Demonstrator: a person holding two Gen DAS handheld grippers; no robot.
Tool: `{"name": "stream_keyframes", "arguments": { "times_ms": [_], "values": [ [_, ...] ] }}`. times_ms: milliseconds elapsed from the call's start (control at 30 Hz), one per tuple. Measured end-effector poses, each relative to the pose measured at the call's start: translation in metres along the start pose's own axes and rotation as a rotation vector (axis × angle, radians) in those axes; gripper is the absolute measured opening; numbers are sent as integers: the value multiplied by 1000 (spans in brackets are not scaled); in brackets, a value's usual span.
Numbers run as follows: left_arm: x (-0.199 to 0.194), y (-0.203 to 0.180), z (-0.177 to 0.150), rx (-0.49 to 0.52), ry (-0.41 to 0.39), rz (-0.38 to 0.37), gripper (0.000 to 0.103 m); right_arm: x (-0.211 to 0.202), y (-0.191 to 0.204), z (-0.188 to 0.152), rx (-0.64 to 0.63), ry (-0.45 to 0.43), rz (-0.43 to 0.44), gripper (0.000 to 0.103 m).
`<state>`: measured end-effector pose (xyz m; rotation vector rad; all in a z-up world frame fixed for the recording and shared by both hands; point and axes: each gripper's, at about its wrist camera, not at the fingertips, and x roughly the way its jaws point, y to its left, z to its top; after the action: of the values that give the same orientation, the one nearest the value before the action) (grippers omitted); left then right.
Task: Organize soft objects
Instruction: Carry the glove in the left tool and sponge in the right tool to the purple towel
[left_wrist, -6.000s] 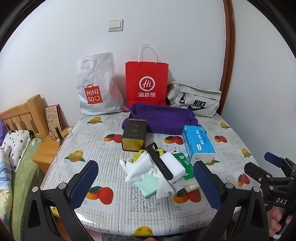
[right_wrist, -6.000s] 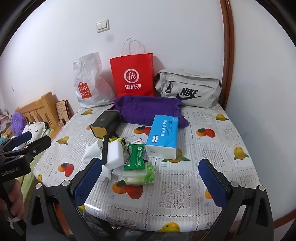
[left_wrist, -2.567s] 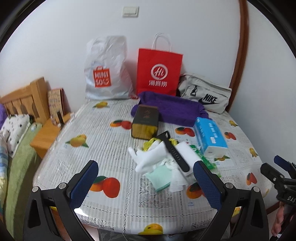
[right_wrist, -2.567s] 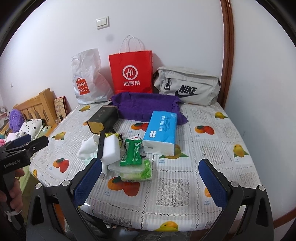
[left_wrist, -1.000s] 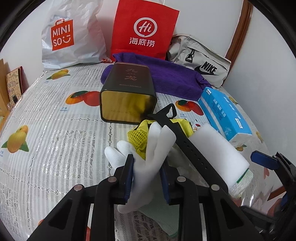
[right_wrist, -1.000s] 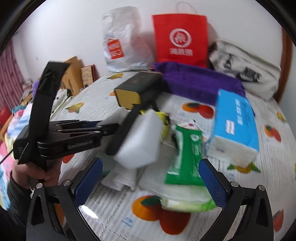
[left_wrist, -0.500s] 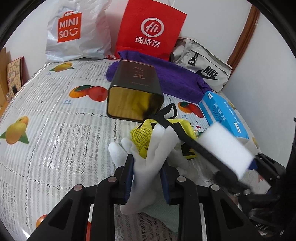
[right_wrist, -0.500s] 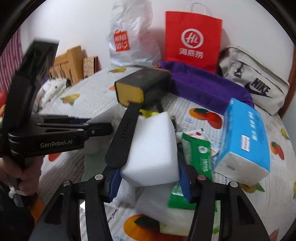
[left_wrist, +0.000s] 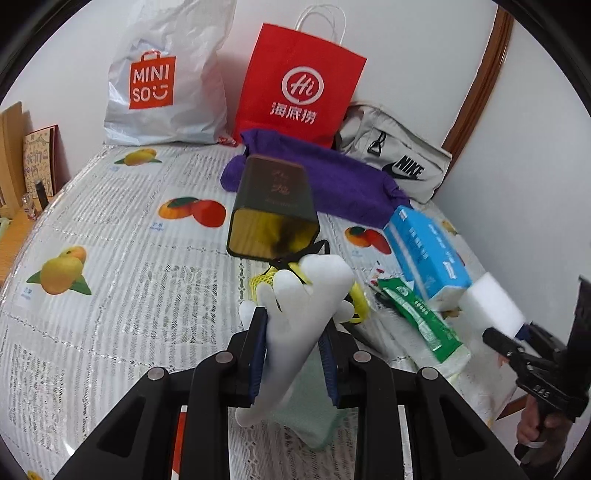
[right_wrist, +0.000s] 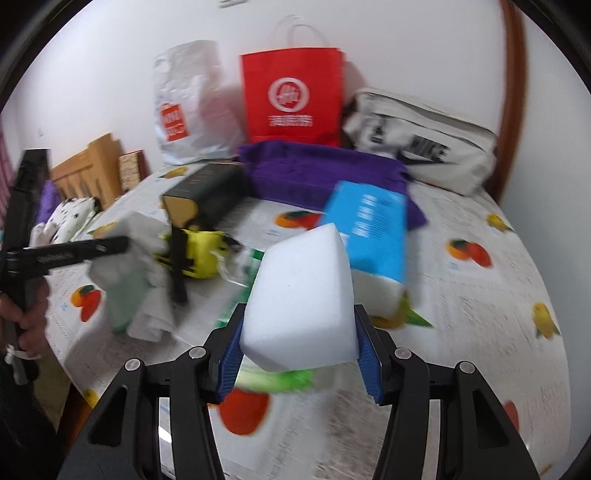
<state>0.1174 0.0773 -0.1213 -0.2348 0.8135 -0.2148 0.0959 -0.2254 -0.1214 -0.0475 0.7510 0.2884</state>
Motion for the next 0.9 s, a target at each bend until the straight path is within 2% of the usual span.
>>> {"name": "stream_keyframes", "arguments": {
  "times_ms": [100,200,333,367,433,633,900],
  "values": [
    [-8,-1,0,10,-7,36,26,0,-12,-8,24,14,-18,54],
    [-20,4,1,-2,-20,40,26,2,-18,-15,33,29,-26,54],
    [-39,10,2,-51,-42,-38,26,4,-23,-22,43,42,-29,54],
    [-42,10,2,-48,-47,-33,26,5,-24,-23,48,45,-26,54],
    [-40,5,1,-22,-42,19,26,10,-26,-25,60,56,-16,54],
    [-6,4,-11,-3,34,85,26,18,-25,-30,69,81,-13,54],
    [-4,3,-10,-27,39,43,25,21,-30,-28,78,88,-11,54]
  ]
}}
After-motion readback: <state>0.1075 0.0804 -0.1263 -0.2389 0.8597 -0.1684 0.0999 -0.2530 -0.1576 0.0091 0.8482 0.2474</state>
